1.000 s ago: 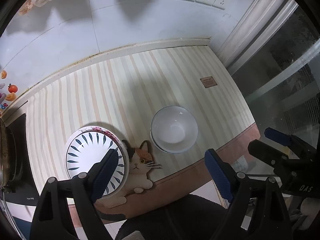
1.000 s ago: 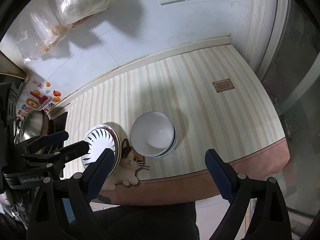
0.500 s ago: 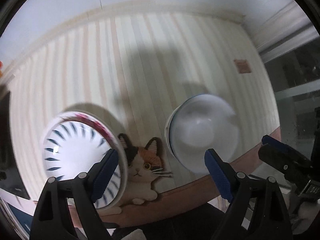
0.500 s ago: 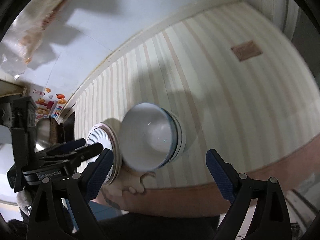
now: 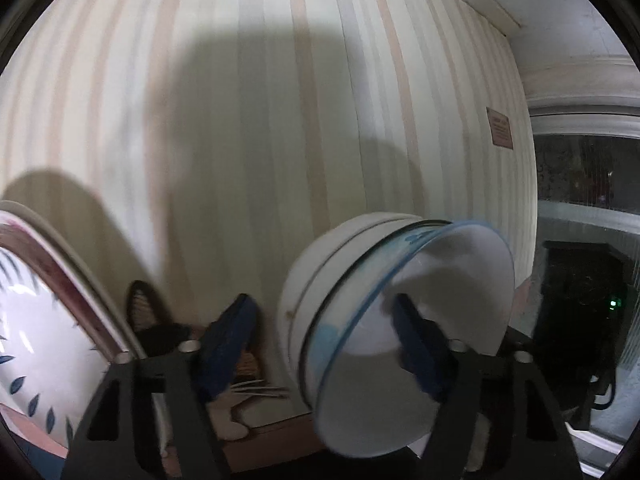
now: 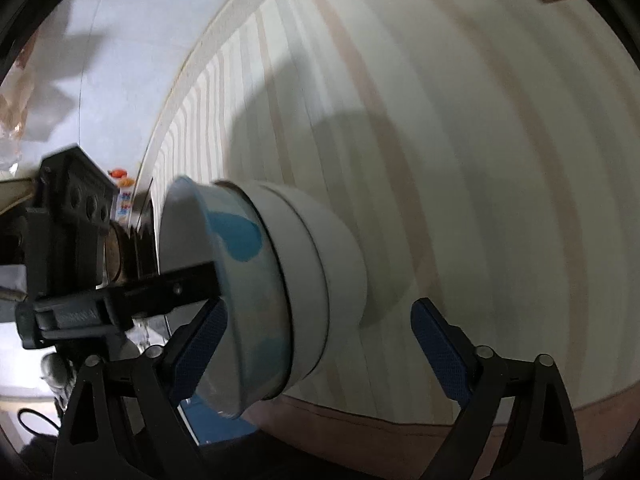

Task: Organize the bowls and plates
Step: 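Carry the nested bowls and lower them onto the plate stack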

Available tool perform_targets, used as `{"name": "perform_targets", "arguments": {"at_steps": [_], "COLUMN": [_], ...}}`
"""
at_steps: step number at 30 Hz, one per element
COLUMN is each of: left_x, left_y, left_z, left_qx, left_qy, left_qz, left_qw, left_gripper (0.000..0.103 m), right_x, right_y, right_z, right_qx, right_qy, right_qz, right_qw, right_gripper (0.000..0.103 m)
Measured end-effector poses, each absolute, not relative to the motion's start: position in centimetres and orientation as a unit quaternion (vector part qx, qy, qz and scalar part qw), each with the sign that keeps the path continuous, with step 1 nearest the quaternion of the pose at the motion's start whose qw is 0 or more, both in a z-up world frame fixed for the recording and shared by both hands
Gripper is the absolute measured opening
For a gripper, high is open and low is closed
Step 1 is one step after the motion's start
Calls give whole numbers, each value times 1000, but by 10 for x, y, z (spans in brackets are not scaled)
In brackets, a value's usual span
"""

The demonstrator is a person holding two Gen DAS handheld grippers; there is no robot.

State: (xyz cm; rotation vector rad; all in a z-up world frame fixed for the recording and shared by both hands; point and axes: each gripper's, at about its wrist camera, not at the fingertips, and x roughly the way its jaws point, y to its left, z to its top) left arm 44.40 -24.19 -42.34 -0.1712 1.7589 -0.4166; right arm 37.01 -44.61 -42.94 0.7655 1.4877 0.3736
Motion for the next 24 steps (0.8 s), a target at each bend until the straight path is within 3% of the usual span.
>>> {"name": "perform_targets", "arguments": {"at_steps": [1, 2, 5, 24], "left_x": [444, 444, 446, 438], "left_y": [-243, -244, -241, -226], "left_z": [-425, -425, -424, -408], "left_qx": [-72, -70, -72, -71], "left_qy": [765, 764, 760, 743], "left_qz": [-183, -185, -187, -167], "left_qw": [613, 614, 618, 645], "left_gripper": [50, 49, 48, 47], "right_x": [371, 372, 375, 384], "right_y": [-445, -444, -439, -416], "right_z": [-433, -438, -443, -431], "right_qx": [341, 348, 356, 312], "right_qy": [658, 661, 656, 665], "right_qz": [167, 170, 183, 189], "right_qw": [650, 642, 640, 651], "right_gripper": [78, 67, 57, 55]}}
